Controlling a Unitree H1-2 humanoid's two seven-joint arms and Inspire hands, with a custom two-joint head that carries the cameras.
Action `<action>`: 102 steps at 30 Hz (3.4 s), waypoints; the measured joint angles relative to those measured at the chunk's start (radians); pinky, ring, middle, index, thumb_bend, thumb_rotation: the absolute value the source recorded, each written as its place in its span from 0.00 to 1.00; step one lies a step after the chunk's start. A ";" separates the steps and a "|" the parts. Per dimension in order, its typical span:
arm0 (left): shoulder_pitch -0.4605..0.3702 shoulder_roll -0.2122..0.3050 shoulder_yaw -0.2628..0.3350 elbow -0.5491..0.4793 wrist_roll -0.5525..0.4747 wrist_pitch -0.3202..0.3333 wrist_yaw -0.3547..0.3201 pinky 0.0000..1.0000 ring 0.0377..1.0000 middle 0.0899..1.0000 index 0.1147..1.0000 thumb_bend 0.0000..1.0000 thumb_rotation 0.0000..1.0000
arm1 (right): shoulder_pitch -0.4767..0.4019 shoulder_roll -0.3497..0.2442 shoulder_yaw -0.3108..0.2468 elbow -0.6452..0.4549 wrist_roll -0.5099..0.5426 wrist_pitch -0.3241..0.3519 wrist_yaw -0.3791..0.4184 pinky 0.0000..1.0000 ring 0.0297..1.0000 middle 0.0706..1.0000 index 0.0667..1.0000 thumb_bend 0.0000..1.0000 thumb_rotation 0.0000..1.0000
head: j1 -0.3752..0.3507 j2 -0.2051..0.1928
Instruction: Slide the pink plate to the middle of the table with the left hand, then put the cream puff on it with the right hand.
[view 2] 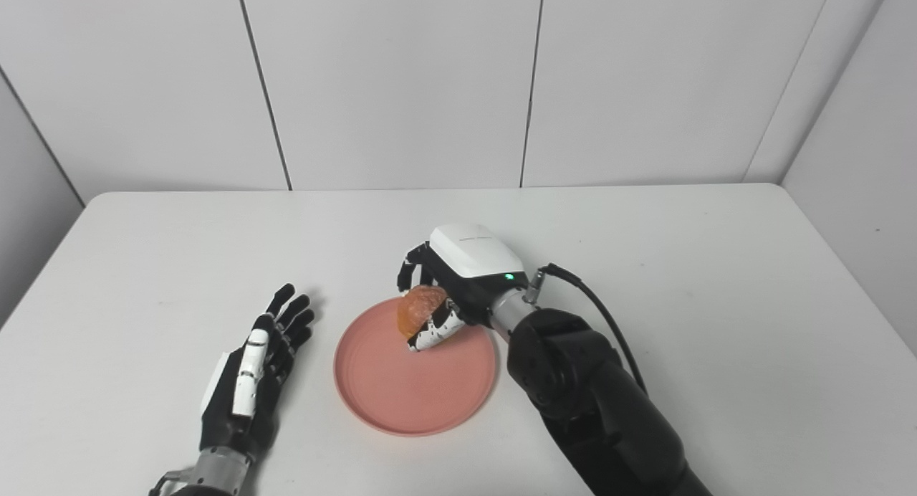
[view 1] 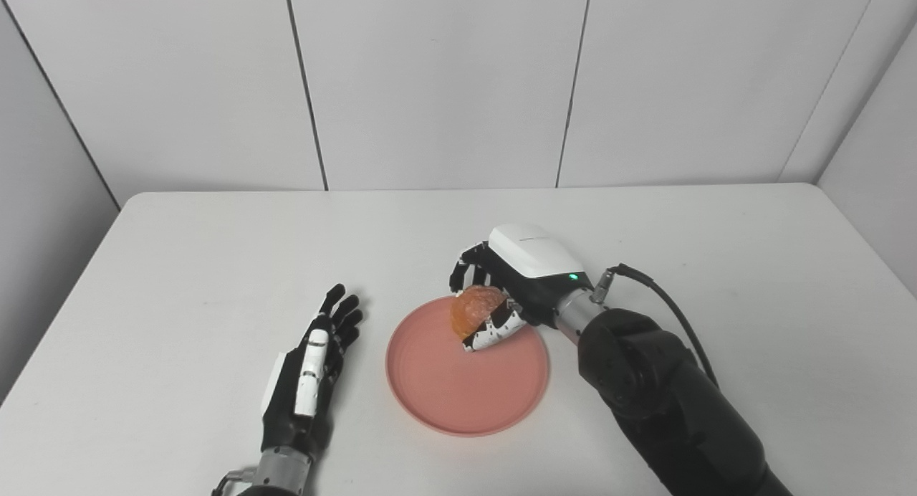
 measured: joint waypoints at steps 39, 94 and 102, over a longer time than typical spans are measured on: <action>0.003 -0.034 -0.052 -0.041 0.050 0.059 0.054 0.94 0.91 0.91 0.89 0.48 1.00 | 0.037 -0.008 0.061 0.077 -0.005 -0.079 0.007 0.29 0.35 0.44 0.45 0.53 0.00 | 0.063 0.040; 0.004 -0.036 -0.044 -0.043 0.050 0.058 0.053 0.91 0.90 0.89 0.88 0.48 1.00 | 0.267 0.034 -0.299 -0.161 0.371 -0.119 -0.147 0.88 0.95 1.00 1.00 0.78 1.00 | 0.032 0.034; 0.004 -0.030 -0.040 -0.045 0.032 0.058 0.050 0.93 0.90 0.90 0.89 0.48 1.00 | 0.356 0.069 -0.333 -0.178 0.415 -0.119 -0.203 0.91 0.96 0.99 1.00 0.81 1.00 | 0.018 0.025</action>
